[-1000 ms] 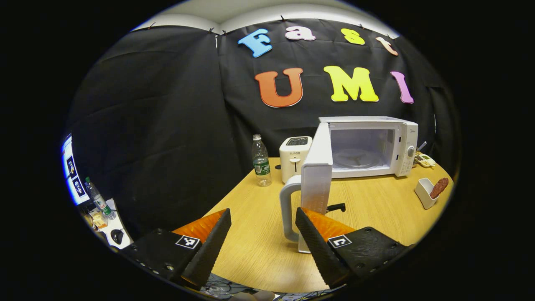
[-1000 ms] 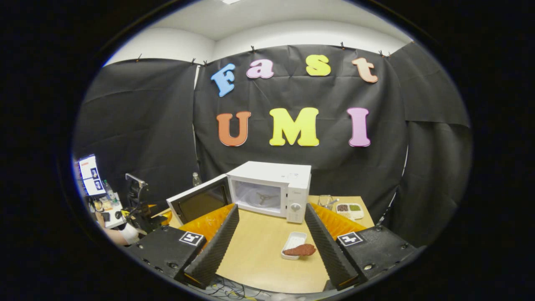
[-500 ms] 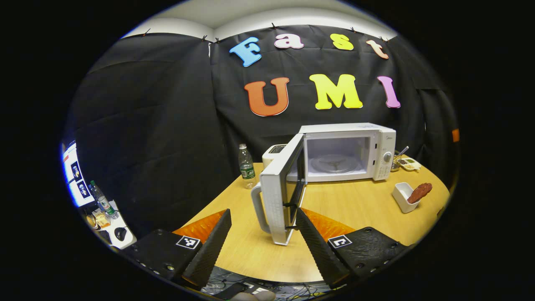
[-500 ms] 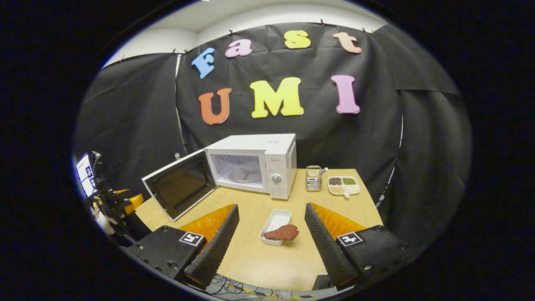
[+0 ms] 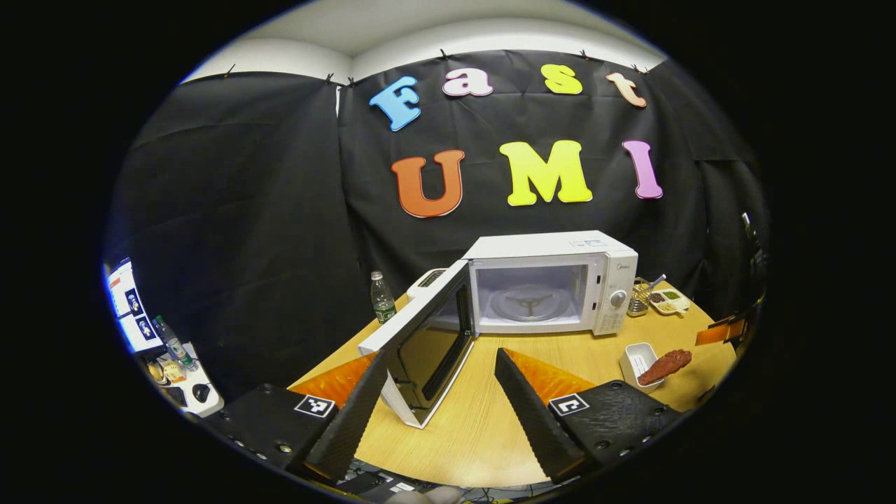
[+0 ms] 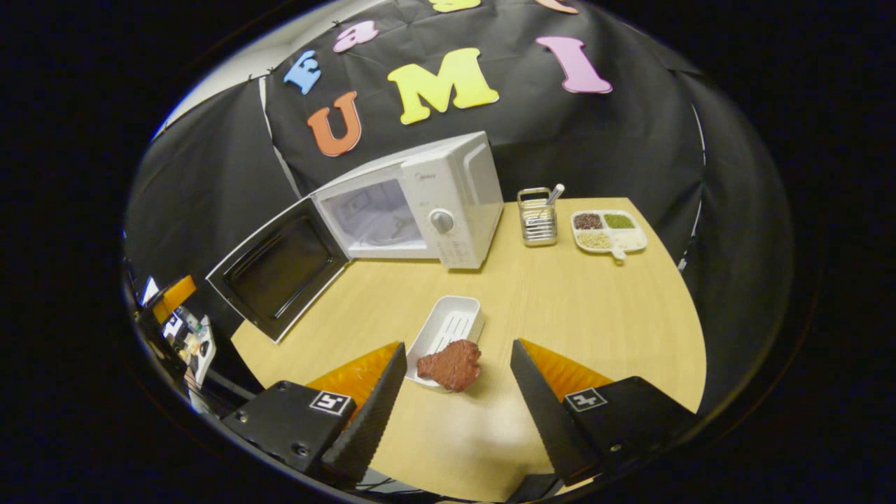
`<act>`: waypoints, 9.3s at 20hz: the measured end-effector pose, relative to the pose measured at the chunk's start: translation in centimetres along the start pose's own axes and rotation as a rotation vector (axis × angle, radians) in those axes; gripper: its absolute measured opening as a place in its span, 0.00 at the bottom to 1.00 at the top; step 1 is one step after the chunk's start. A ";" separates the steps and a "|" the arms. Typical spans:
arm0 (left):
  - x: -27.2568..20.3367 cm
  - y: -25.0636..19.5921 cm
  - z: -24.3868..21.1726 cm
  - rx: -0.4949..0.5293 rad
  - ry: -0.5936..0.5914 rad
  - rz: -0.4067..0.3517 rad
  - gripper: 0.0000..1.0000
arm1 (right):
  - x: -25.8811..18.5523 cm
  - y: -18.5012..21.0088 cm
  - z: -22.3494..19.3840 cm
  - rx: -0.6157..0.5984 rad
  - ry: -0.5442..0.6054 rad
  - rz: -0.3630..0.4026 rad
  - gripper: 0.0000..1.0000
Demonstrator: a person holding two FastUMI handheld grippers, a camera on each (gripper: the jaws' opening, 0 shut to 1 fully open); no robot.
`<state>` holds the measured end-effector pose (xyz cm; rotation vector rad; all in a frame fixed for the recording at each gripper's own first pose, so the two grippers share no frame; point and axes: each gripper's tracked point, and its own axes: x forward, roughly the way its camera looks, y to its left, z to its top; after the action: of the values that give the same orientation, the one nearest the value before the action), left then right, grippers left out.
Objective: Open the microwave oven with the left hand, put the food in, and close the microwave oven.
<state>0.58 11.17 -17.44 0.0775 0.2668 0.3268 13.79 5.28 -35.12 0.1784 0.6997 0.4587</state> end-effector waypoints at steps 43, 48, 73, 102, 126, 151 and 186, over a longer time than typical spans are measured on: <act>3.1 2.8 1.2 0.024 0.023 -0.086 0.95 | 10.6 16.9 11.6 0.743 -0.110 0.319 0.14; 4.3 4.4 1.8 0.016 -0.032 -0.144 0.95 | 18.4 20.1 14.3 0.803 -0.287 0.190 0.14; 4.6 9.8 -3.0 0.046 0.026 -0.070 0.95 | 38.8 20.2 18.5 1.065 -0.586 -0.076 0.14; 6.9 7.2 -2.9 0.046 -0.005 -0.127 0.95 | 37.9 17.4 18.2 0.206 -0.495 -0.336 1.00; 5.5 11.2 1.3 0.036 -0.070 -0.082 0.95 | 13.3 21.3 18.6 -0.150 -0.412 -0.216 1.00; 13.1 13.8 -8.2 -0.049 0.038 -0.125 0.00 | -10.5 16.0 13.5 -0.084 -0.329 -0.305 0.92; 17.3 -21.8 -4.4 -0.004 0.013 -0.653 0.00 | -14.0 4.1 14.9 0.086 -0.310 -0.475 0.92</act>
<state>21.83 -3.66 -28.54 -0.0184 0.2896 -0.3213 12.77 2.29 -14.53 0.1537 0.4355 -0.0549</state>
